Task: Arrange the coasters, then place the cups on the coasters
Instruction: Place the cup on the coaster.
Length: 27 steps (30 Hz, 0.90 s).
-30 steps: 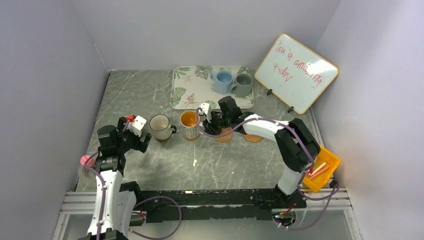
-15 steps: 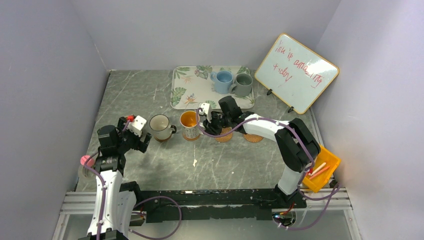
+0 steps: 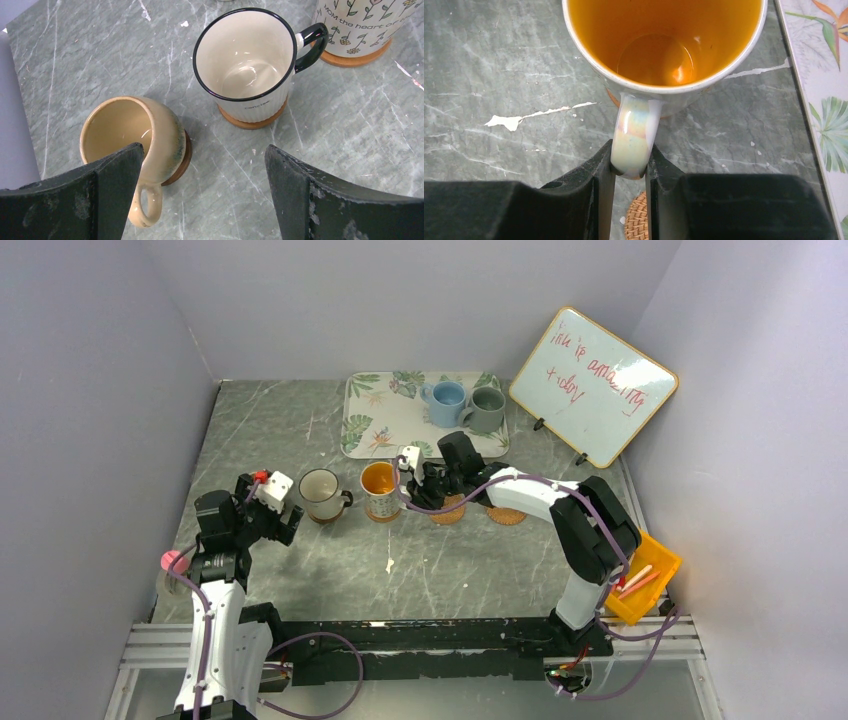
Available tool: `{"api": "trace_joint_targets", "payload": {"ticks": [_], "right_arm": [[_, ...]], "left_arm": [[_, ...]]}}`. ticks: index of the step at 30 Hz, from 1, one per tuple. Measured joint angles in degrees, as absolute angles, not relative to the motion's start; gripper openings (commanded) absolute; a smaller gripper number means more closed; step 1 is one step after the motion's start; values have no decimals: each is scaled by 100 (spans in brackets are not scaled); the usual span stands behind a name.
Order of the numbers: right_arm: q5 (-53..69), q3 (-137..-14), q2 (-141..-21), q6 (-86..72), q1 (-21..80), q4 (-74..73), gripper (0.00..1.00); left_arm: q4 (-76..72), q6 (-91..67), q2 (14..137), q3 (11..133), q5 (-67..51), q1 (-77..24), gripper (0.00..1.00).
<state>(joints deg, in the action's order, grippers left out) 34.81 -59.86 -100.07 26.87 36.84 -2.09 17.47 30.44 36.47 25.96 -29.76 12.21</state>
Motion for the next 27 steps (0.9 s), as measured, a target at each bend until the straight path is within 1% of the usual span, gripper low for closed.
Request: {"api": "trace_joint_targets", "payload": {"ticks": [17, 27], "right_arm": [[3505, -5986, -10007, 2746, 3682, -220, 20], [3522, -5986, -10005, 2810, 3682, -220, 19]], "left_arm": [[1750, 3044, 3647, 2596, -2976, 1229, 96], [1747, 3044, 3647, 2596, -2976, 1232, 96]]}}
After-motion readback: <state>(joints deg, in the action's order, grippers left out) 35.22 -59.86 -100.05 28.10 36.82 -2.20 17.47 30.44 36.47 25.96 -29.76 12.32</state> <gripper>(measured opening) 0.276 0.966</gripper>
